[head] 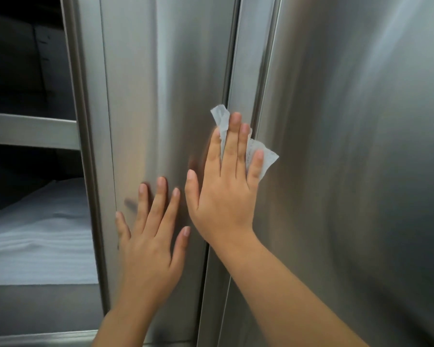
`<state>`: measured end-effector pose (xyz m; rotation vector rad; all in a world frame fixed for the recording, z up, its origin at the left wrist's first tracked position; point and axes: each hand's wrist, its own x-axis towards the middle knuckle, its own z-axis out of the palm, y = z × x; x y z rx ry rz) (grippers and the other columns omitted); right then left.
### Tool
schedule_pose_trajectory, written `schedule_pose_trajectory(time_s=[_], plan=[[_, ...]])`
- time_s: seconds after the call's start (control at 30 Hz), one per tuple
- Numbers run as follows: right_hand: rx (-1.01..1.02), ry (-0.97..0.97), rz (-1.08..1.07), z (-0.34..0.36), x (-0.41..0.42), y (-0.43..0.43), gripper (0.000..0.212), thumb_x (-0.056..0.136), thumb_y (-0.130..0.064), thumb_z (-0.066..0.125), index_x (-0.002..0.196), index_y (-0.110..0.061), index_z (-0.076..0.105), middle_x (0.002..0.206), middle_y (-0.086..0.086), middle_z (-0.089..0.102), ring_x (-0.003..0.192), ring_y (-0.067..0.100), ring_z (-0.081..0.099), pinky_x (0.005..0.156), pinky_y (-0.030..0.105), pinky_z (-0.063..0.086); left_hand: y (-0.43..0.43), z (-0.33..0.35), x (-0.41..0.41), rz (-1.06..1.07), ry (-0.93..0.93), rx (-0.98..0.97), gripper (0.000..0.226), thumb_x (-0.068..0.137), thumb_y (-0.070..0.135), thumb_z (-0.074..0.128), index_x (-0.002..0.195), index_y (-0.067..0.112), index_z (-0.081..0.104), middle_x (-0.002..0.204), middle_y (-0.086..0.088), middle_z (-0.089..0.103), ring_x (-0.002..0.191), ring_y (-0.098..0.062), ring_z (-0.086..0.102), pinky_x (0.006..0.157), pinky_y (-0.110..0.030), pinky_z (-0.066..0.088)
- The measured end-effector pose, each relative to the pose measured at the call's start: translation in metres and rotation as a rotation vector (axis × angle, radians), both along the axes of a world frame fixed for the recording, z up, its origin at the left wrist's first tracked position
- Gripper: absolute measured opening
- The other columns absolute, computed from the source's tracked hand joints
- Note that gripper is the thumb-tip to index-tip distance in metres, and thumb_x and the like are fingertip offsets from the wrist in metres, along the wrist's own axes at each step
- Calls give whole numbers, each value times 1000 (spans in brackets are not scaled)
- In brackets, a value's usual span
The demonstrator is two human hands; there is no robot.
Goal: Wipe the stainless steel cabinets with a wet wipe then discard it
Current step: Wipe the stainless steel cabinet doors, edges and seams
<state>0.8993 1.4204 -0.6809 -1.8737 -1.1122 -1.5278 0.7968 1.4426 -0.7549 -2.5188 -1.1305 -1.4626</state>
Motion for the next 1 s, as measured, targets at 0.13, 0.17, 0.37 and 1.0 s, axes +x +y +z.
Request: schedule_pose_trajectory(time_s=[0.13,0.17,0.37,1.0], plan=[[-23,-43,59,-28,4,-4,63,92,-39,32,141,-1,34,149,21,22,139,33,15,112,47,9,-2,-24,-6,25,6,0,58,92,40,27,145,17,27,155,-2,13,142,-17,1,105,-61,5],[-25,-48,76,-34,4,-5,63,91,-39,32,141,0,34,148,22,21,139,33,16,112,48,9,-2,-30,-9,39,3,-9,58,92,41,27,145,17,27,155,-2,14,142,-16,1,105,-61,5],[-88,-72,128,-74,8,-14,64,90,-39,35,141,-1,34,148,22,16,139,34,13,113,49,7,-5,-58,-16,58,69,-79,60,91,48,18,146,23,16,155,5,-1,142,-9,-13,109,-54,-4],[-352,43,194,-198,1,-46,63,90,-36,37,143,-5,25,148,22,14,141,32,-1,112,48,3,-16,-105,-25,74,274,-147,61,87,54,1,141,31,-14,150,14,-24,138,-6,-26,108,-43,-17]])
